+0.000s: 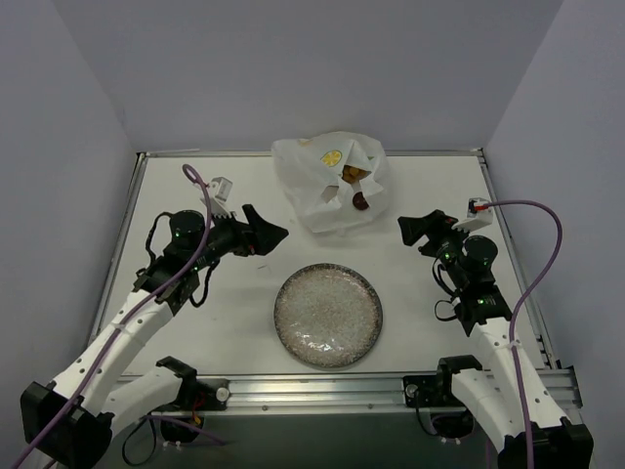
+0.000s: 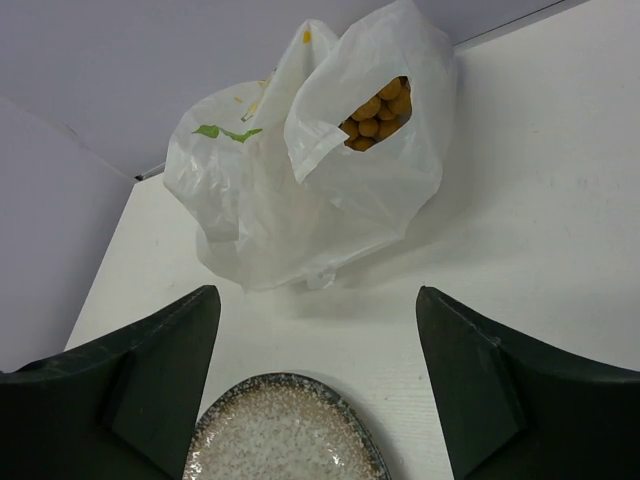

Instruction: Take the fake fruits out of the plastic bag

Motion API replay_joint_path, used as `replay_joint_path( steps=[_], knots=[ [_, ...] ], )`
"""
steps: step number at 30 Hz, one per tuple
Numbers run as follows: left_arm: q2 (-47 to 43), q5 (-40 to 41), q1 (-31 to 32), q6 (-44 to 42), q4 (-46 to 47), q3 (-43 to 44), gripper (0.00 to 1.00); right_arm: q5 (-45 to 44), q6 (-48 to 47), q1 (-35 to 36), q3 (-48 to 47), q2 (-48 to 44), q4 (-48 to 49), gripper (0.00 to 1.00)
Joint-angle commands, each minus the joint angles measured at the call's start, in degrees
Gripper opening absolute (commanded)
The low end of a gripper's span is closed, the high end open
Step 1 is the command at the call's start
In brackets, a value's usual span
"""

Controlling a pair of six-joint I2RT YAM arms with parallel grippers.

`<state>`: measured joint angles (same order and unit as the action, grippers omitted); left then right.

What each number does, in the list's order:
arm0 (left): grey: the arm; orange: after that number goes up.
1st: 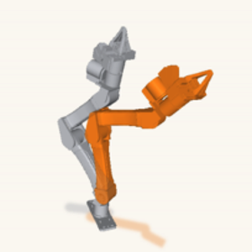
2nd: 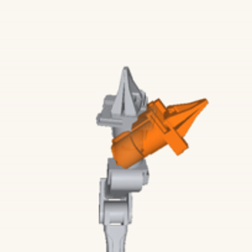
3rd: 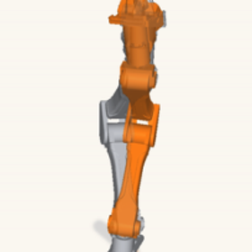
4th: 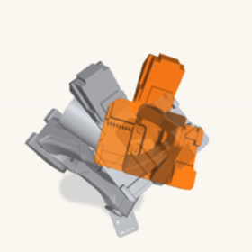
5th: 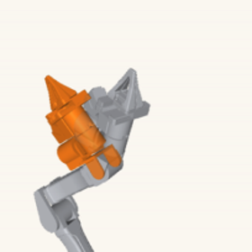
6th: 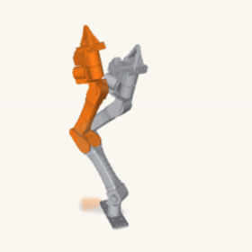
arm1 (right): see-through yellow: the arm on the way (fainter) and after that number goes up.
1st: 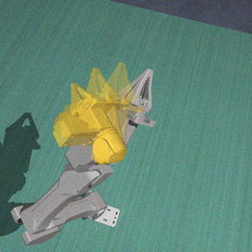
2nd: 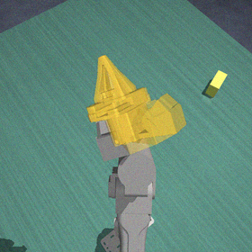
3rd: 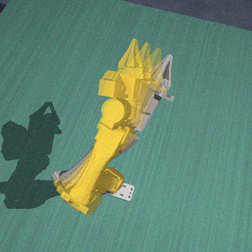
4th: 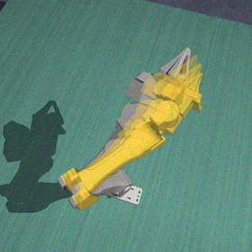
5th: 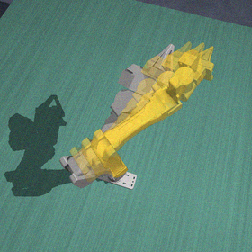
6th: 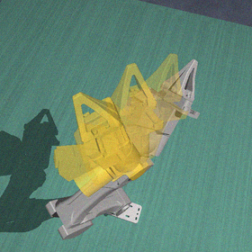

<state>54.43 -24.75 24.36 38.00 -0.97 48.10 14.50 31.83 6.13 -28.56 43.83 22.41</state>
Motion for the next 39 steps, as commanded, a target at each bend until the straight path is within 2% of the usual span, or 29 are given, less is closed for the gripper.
replay_joint_path(
  steps=[1,4,5,7,8,9,10,11,13,15,16,17,18,20,23,27,28,31,33,36,37,39],
  knots=[
    [0.67,-0.21,-0.28,1.89,5.18,0.69,0.94,0.7,-0.11,0.46,0.52,-0.42,3.6,0.72],
    [2.59,-2.04,-0.45,7.16,12.99,-1.68,0.94,0.7,0.16,0.55,0.61,-0.5,3.69,0.46],
    [3.56,-3.36,-0.45,8.4,15.28,-2.21,0.94,0.62,0.24,0.55,0.69,-0.33,3.6,0.32],
    [7.69,-7.13,-0.28,10.42,20.82,-2.22,0.94,0.53,0.6,0.55,0.78,-0.33,3.6,0.23],
    [9.01,-7.67,0.07,10.6,21.53,-1.61,0.94,0.44,0.6,0.55,0.87,-0.33,3.6,0.12],
    [11.2,-7.24,1.38,9.3,20.23,0.31,0.98,0.7,0.6,0.55,0.87,-0.24,3.6,0.06],
    [12.09,-3.85,2.52,7.63,18.39,1.64,0.74,0.88,0.51,0.72,0.87,-0.24,3.6,0.03],
    [12.79,-0.77,4.19,5.44,13.68,3.22,0.63,1.31,0.51,0.64,0.7,-0.07,3.6,0.02],
    [15.51,6.96,9.79,-1.85,7.86,9.36,0.43,1.32,0.51,0.72,0.69,0.11,3.69,0.02],
    [18.49,19.96,13.68,-8.77,1.43,13.32,0.43,0.97,0.42,0.81,0.78,0.2,3.69,0.09],
    [19.65,24.97,17.79,-11.17,-0.59,16.73,0.45,0.88,0.42,0.81,0.78,0.2,3.6,0.12],
    [20.7,32.76,19.31,-14.85,-2.52,18.16,0.58,0.7,0.33,0.81,0.87,0.11,3.6,0.15],
    [23.24,35.71,20.54,-16.19,-2.8,19.39,0.66,0.7,0.42,0.9,0.87,0.02,3.69,0.17],
    [25.88,38.28,22.22,-17.6,-2.98,22.64,0.79,0.88,0.6,1.07,1.05,0.37,4.04,0.23],
    [31.33,39.78,22.83,-21.9,-2.8,27.11,0.92,2.02,0.77,1.16,1.05,1.08,4.57,0.31],
    [40.81,40.31,22.92,-25.68,-5.79,34.51,0.95,2.55,0.68,1.25,1.05,1.34,5.01,0.39],
    [42.32,40.57,22.93,-26.39,-6.32,36.0,0.95,2.64,0.68,1.34,1.13,1.43,5.09,0.44],
    [47.68,42.32,22.93,-28.59,-7.99,41.28,0.95,3.34,0.6,1.51,1.13,2.22,5.45,0.52],
    [50.84,42.68,22.93,-29.91,-8.69,45.04,0.94,3.78,0.6,1.6,1.05,2.75,5.8,0.54],
    [54.18,44.61,22.93,-30.96,-9.31,48.13,0.84,3.69,0.42,1.78,1.05,3.54,5.97,0.57],
    [54.63,45.75,22.84,-31.14,-9.48,49.62,0.6,3.69,0.25,1.78,1.05,3.97,5.97,0.59],
    [54.29,49.44,22.84,-30.79,-9.4,49.81,0.34,3.69,0.07,1.87,0.96,4.5,6.06,0.61]
  ],
)
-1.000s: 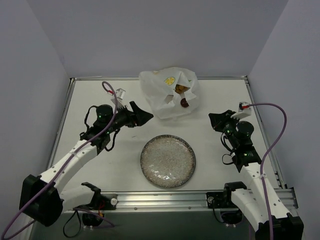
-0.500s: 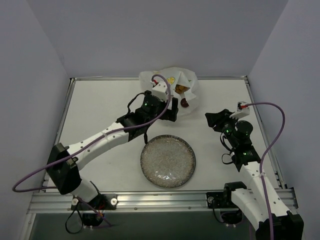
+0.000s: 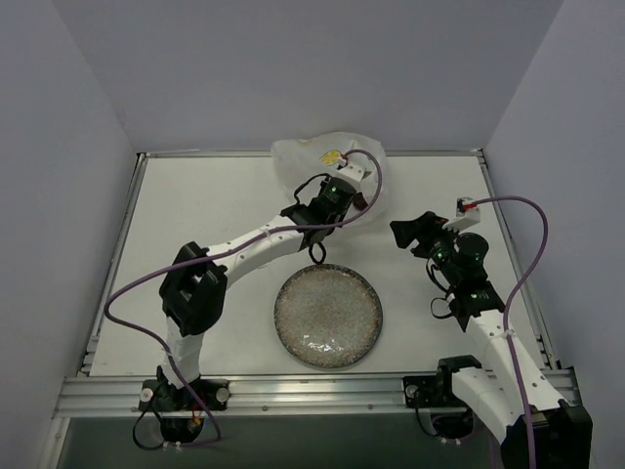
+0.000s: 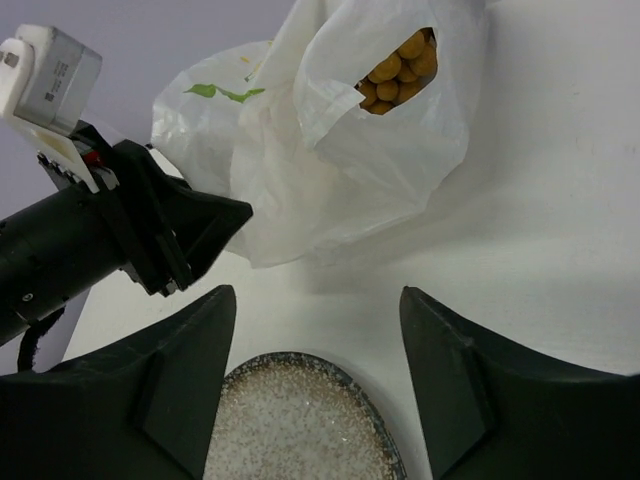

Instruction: Take the fake fruits out of the plastic bag

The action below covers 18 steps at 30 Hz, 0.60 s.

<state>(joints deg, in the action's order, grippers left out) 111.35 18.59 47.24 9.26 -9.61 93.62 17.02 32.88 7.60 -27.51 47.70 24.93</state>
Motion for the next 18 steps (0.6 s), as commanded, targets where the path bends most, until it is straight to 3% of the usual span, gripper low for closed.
replay_joint_path(
  steps=[1,2,3,7,11,15,18],
  knots=[
    [-3.5,6.46,-0.13,-1.79,-0.24,2.72,0.25,1.18,-0.98,0.49,-0.09,1.16,3.64,0.66],
    [-4.55,6.98,-0.13,-1.0,1.59,1.4,0.09,1.18,-1.07,0.58,-0.18,1.69,3.72,0.67],
    [-7.43,6.99,-0.13,-0.39,2.65,-0.27,0.04,1.26,-1.07,0.75,-0.35,2.13,3.9,0.69],
    [-15.8,5.06,-0.22,3.83,7.58,-9.5,0.02,-2.59,-2.03,2.33,-2.1,5.9,2.24,0.84],
    [-23.27,-0.65,-0.4,10.06,12.76,-19.5,0.02,-10.06,-6.07,7.24,-7.55,9.94,-4.42,0.92],
    [-30.38,-4.34,-0.66,13.59,13.82,-25.4,0.03,-20.95,-8.89,16.98,-13.7,13.81,-8.57,0.93],
    [-35.3,-6.63,-0.75,16.14,14.18,-29.97,0.02,-27.99,-10.73,19.73,-18.54,16.63,-11.82,0.9]
  ],
)
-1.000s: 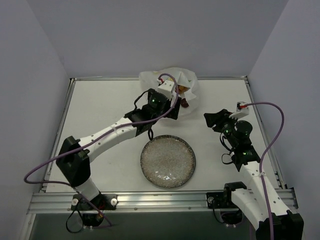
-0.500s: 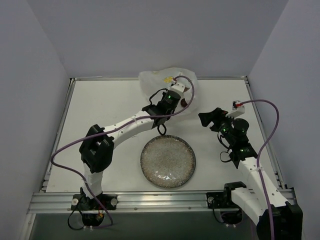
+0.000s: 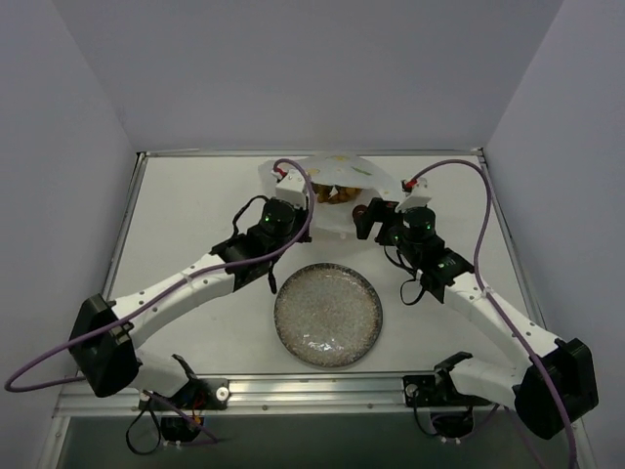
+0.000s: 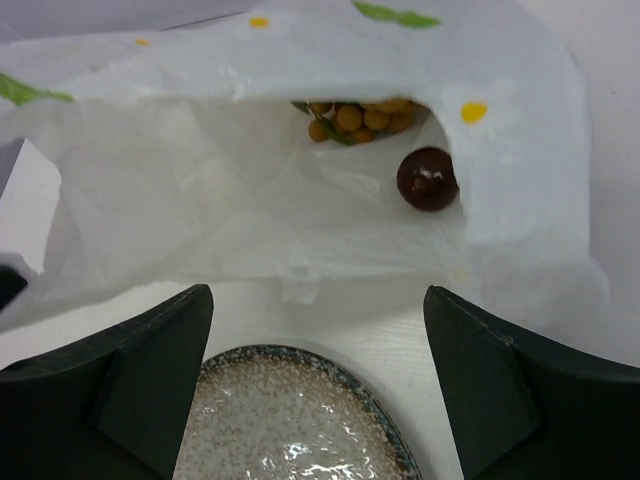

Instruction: Take the fake fruits out of the plastic bag

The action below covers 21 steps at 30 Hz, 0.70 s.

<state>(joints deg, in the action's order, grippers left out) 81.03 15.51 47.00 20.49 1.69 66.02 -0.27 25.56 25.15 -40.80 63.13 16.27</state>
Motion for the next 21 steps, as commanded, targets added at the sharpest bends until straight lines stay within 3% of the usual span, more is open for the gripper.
replay_joint_path(
  steps=[1,3,4,6,10,16,21],
  knots=[
    [-6.49,-3.99,-0.42,5.52,3.05,-3.69,0.02,-10.8,-4.11,3.41,-5.95,1.46,-3.52,0.8],
    [-10.78,-5.92,-0.25,8.06,4.19,-6.59,0.02,-9.66,-3.86,4.64,-6.93,1.38,-3.7,0.69],
    [-12.29,-6.54,-0.07,8.86,5.06,-9.56,0.02,-9.4,-3.5,6.56,-7.02,1.38,-3.7,0.55],
    [-15.99,-8.03,0.11,11.4,6.3,-12.48,0.02,-9.04,-3.24,9.03,-6.67,2.07,-3.62,0.4],
    [-17.23,-8.3,0.19,12.2,8.06,-17.14,0.02,-12.11,-2.19,15.8,-5.35,5.41,-2.21,0.18],
    [-14.5,-8.56,0.02,12.12,13.06,-19.7,0.02,-17.03,-3.06,19.15,-4.9,11.83,6.56,0.02],
    [-13.71,-7.6,-0.16,11.41,15.36,-21.02,0.02,-19.94,-7.8,18.01,-8.6,20.08,8.42,0.02]
  ],
)
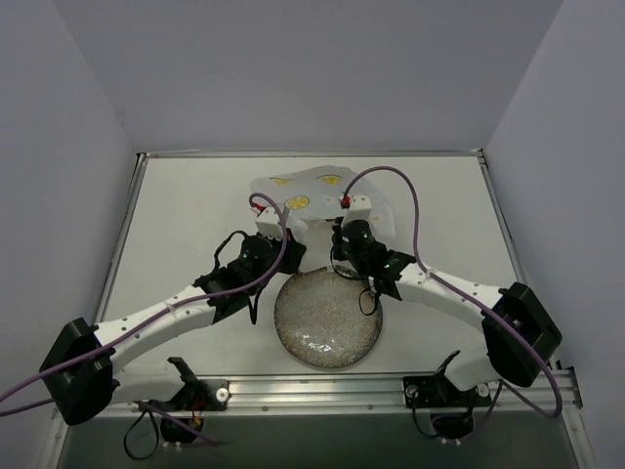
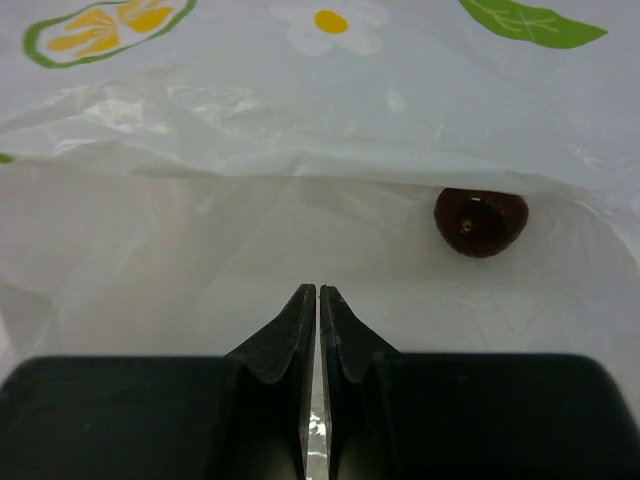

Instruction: Take the fake fruits out of the plastic bag

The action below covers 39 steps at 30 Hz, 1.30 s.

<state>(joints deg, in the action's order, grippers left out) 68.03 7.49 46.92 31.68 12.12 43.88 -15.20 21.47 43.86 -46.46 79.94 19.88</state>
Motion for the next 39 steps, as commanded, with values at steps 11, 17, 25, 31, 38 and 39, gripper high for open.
replay_joint_path(
  steps=[11,17,25,31,38,39],
  knots=[
    [0.17,0.08,-0.33,-3.46,11.17,-2.83,0.02,-4.92,-7.85,-10.28,-5.22,13.92,7.1,0.46],
    [2.72,-1.42,-0.33,-6.19,11.35,-3.27,0.02,-9.66,-5.31,-10.37,-7.59,20.86,9.03,0.79],
    [3.51,-2.12,-0.25,-5.84,12.05,-4.42,0.02,-13.63,-1.96,-11.25,-12.25,29.39,11.76,0.76],
    [4.48,-2.3,-0.25,-5.4,12.4,-4.68,0.02,-15.47,-1.79,-9.76,-11.29,28.87,13.69,0.44],
    [2.11,-0.63,-0.33,-4.88,13.71,-6.08,0.02,-8.81,-3.98,-4.14,-4.88,13.59,11.06,0.3],
    [2.11,-0.54,-0.33,-4.44,14.94,-6.35,0.02,-7.49,-3.98,-3.52,-4.0,10.01,10.62,0.29]
  ],
)
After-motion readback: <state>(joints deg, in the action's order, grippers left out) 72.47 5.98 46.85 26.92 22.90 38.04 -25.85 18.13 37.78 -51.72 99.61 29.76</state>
